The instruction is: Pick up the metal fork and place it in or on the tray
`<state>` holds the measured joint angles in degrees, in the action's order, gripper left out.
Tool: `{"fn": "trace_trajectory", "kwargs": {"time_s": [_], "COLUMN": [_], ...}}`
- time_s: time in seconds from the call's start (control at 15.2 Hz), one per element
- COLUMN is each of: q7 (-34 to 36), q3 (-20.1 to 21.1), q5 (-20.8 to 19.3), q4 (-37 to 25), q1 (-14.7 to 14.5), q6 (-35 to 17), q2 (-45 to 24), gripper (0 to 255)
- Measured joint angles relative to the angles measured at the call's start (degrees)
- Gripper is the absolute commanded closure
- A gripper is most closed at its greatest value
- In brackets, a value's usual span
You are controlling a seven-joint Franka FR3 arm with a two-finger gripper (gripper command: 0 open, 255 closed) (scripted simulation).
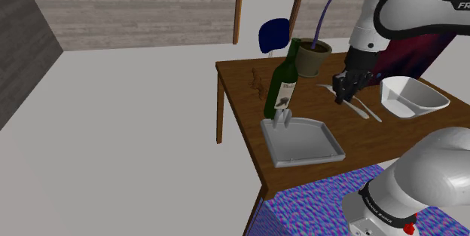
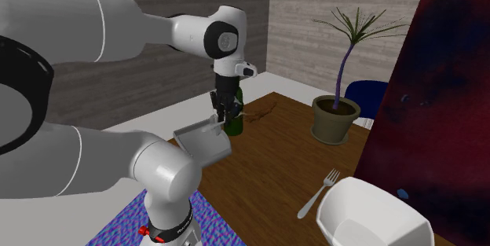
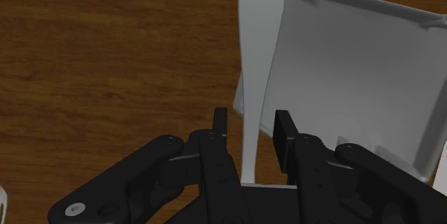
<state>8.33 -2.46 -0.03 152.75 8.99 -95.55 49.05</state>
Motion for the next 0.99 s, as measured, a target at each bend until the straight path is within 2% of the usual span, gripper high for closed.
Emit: {"fn": "trace_trajectory", "kwargs": {"time_s": [0.2, 0.53, 0.99], "q7": [4.3, 11.7, 13.2], "q3": [4.1, 11.3, 13.6], "q5": [3.8, 10.2, 12.5], "q4": [0.4, -0.6, 3.3], "q1": [-2.5, -6.7, -7.9], "q6": [0.1, -2.1, -7.5], "q2": [0.7, -1.9, -3.2], "gripper": [255, 255, 255]}}
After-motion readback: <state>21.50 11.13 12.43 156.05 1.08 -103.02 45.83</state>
